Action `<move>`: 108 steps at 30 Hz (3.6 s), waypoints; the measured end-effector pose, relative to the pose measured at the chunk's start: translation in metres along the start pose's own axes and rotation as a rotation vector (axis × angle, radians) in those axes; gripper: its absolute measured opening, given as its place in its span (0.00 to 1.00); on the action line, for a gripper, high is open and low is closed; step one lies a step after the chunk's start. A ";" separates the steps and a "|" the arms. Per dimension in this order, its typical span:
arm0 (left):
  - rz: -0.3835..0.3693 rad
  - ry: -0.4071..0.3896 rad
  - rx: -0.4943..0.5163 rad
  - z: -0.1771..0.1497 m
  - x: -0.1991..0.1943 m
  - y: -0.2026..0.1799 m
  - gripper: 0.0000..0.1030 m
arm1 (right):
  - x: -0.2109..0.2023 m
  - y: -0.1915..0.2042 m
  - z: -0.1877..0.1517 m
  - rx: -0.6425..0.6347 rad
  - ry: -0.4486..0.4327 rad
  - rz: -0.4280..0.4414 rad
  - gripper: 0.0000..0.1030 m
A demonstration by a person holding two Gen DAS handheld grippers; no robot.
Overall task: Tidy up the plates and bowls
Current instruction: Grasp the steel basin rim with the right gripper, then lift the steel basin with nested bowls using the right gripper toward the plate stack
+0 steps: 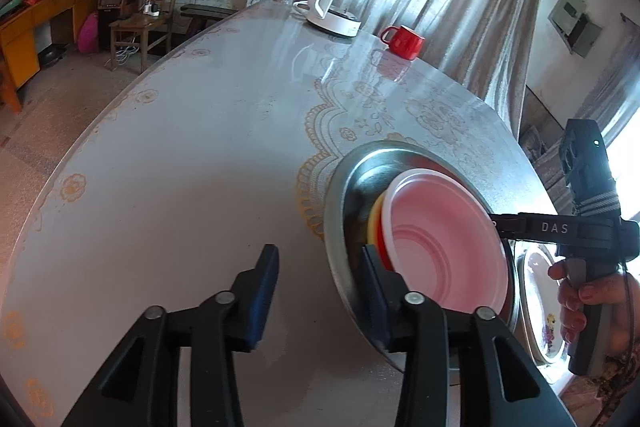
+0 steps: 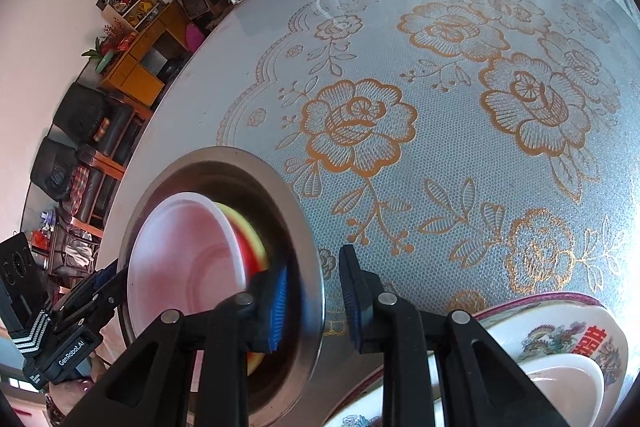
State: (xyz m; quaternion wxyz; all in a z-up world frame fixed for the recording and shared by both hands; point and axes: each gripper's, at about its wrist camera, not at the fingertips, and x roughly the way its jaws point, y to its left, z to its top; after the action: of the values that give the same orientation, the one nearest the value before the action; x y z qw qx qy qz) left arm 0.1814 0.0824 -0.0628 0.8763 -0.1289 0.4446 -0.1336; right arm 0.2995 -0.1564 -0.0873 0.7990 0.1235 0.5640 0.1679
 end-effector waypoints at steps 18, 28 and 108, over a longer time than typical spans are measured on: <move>-0.035 -0.009 0.005 -0.002 -0.004 -0.001 0.37 | 0.001 0.004 -0.001 -0.016 -0.006 0.020 0.14; -0.071 0.001 -0.016 -0.003 -0.005 0.000 0.33 | 0.000 0.003 -0.002 -0.018 0.000 0.027 0.14; -0.397 0.050 0.233 -0.015 -0.012 -0.170 0.12 | -0.159 -0.109 -0.130 0.372 -0.340 0.131 0.08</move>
State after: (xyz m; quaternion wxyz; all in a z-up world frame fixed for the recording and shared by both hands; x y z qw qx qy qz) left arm 0.1422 -0.0736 -0.0039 0.8304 -0.1082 0.4137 -0.3571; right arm 0.1420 -0.3200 -0.0364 0.8334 0.3309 0.4336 0.0894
